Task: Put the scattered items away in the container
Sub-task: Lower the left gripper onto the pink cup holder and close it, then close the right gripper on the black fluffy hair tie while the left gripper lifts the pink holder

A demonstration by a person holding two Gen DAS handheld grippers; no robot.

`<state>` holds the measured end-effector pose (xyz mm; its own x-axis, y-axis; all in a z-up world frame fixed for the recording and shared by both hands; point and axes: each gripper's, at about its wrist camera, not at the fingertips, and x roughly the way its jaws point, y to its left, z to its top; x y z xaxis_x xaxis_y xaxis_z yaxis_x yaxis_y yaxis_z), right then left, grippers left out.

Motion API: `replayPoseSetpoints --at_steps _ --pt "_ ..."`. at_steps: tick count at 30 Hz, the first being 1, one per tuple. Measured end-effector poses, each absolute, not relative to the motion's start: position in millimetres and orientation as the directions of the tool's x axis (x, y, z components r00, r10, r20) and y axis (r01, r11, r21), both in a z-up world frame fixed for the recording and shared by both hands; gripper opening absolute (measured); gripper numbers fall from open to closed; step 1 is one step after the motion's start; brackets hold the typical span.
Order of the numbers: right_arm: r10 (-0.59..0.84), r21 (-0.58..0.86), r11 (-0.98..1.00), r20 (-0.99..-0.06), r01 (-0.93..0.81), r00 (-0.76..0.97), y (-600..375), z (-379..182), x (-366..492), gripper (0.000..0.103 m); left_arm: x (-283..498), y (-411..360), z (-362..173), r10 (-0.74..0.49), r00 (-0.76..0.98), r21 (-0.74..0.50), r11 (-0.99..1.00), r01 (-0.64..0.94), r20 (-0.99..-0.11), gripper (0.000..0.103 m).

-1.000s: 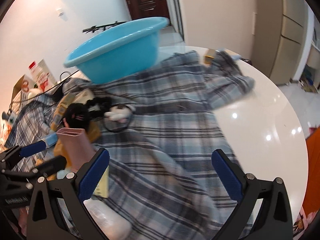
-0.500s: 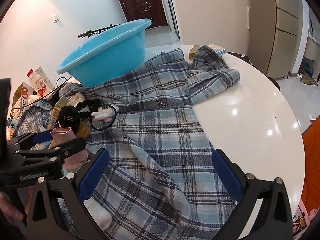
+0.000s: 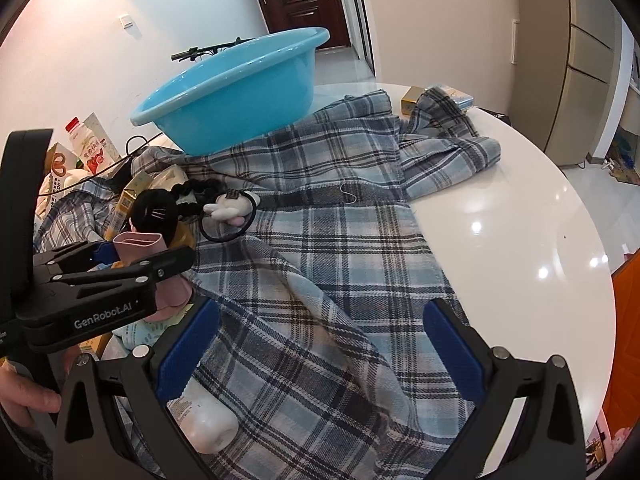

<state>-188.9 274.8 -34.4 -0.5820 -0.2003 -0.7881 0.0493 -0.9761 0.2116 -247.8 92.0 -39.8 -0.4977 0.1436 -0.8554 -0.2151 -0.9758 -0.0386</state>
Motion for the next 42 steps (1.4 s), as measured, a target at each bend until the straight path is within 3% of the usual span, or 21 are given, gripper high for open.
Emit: replayPoseSetpoints --at_steps 19,42 --pt "-0.194 0.179 -0.98 -0.784 0.085 -0.589 256.7 -22.0 -185.6 0.102 -224.4 56.3 -5.7 0.15 -0.557 -0.052 -0.981 -0.187 -0.817 0.065" --pt "-0.254 0.14 -0.962 -0.777 0.235 -0.577 188.0 -1.9 -204.4 0.102 -215.4 -37.5 2.8 0.062 -0.592 -0.067 -0.998 -0.014 -0.803 0.065"
